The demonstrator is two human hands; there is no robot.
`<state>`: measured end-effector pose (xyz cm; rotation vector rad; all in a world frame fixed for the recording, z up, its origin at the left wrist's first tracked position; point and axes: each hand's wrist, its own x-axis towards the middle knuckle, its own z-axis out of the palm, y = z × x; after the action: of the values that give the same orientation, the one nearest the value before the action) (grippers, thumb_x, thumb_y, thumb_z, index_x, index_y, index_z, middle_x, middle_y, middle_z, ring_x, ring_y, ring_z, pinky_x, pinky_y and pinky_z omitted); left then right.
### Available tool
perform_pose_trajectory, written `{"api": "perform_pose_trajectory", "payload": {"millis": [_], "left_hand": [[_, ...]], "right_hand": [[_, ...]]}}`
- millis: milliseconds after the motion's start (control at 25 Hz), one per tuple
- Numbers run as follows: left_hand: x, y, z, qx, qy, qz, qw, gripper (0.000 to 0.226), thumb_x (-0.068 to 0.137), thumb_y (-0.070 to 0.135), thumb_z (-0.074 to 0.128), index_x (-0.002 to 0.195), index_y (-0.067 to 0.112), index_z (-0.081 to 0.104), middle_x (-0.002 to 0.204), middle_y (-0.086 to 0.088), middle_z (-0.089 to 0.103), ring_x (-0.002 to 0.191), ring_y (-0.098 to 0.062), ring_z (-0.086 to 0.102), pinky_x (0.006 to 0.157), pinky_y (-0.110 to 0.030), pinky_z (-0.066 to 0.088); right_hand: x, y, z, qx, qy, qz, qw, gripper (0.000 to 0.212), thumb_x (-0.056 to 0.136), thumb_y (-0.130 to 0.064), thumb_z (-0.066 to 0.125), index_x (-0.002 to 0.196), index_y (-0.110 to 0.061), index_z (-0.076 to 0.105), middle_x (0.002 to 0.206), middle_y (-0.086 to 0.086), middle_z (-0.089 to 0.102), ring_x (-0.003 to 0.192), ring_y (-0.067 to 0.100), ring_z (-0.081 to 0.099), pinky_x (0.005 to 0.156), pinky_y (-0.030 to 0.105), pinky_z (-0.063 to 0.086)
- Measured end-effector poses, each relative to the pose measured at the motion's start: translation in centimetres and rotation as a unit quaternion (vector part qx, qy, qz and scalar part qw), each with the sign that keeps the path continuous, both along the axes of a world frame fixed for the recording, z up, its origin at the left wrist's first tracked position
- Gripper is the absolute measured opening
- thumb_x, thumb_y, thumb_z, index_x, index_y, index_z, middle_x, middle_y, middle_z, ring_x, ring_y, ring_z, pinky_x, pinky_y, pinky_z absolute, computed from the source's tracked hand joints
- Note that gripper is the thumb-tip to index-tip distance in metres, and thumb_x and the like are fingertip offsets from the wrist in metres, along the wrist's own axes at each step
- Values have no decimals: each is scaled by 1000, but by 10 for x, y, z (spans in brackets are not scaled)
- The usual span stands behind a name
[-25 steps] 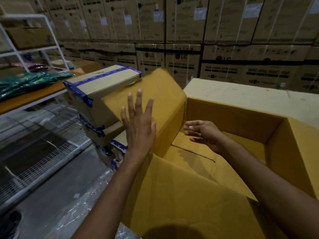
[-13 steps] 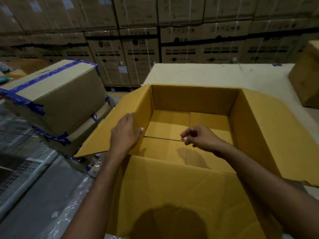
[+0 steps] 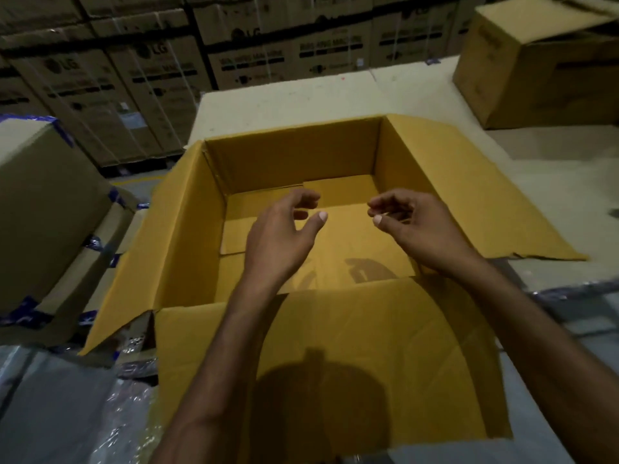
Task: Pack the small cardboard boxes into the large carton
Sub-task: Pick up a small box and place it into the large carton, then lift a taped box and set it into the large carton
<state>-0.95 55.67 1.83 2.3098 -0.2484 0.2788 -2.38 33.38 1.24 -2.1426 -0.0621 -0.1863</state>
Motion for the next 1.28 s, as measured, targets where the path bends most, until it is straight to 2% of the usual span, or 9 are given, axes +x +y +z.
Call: {"api": "perform_pose_trajectory", "payload": {"millis": [120, 320, 440, 600, 720, 920, 1120, 1280], "left_hand": [[-27, -46, 1, 4, -18, -53, 998, 38, 98, 43, 65, 134, 34, 60, 128, 21, 66, 110, 4, 62, 84, -27, 55], [-89, -135, -8, -8, -59, -93, 994, 44, 97, 40, 66, 140, 35, 55, 133, 20, 63, 115, 4, 59, 89, -34, 59], [-136, -201, -13, -47, -69, -116, 990, 45, 97, 34, 67, 141, 32, 56, 133, 16, 63, 116, 2, 59, 87, -32, 59], [-189, -288, -23, -49, -97, -148, 983, 44, 96, 31, 68, 139, 28, 58, 129, 13, 66, 117, -3, 60, 92, -31, 55], [-217, -345, -33, -36, -77, -186, 979, 46, 97, 35, 66, 141, 34, 53, 129, 18, 64, 116, -1, 59, 91, -29, 54], [-220, -425, -41, -29, -38, -241, 969, 44, 97, 36, 66, 139, 39, 52, 127, 23, 62, 116, 6, 56, 87, -15, 43], [-181, -509, -44, -65, -10, -274, 960, 44, 96, 37, 67, 137, 42, 51, 125, 24, 63, 113, 8, 58, 87, -24, 51], [-135, -583, -35, -91, -10, -280, 956, 48, 97, 41, 66, 141, 45, 46, 131, 24, 61, 114, 5, 57, 94, -31, 55]], "right_hand": [[-41, -36, 3, -27, -24, -23, 999, 27, 97, -22, 70, 122, -30, 70, 108, -21, 71, 101, -6, 65, 81, 11, 49], [-129, -117, 0, -4, -86, -95, 992, 29, 94, -19, 73, 121, -29, 72, 109, -19, 73, 102, -2, 68, 86, 22, 57], [-190, -176, -11, 8, -93, -125, 988, 29, 94, -17, 72, 120, -30, 71, 108, -18, 74, 105, 1, 69, 85, 26, 58], [-263, -244, -27, 23, -77, -205, 976, 33, 94, -15, 74, 119, -35, 69, 108, -22, 72, 104, -5, 67, 88, 17, 56], [-295, -282, -36, 33, -82, -256, 963, 34, 93, -15, 74, 115, -40, 68, 108, -23, 72, 103, -5, 67, 89, 21, 57], [-310, -350, -45, 29, -77, -332, 940, 29, 95, -17, 72, 118, -35, 70, 110, -22, 72, 105, -4, 66, 89, 27, 57], [-285, -422, -47, 7, -76, -362, 929, 28, 94, -14, 72, 117, -31, 72, 113, -20, 73, 106, -10, 64, 90, 16, 53], [-245, -490, -34, -30, -93, -380, 920, 29, 93, -15, 73, 117, -32, 73, 112, -21, 72, 106, -5, 65, 90, 29, 57]]}}
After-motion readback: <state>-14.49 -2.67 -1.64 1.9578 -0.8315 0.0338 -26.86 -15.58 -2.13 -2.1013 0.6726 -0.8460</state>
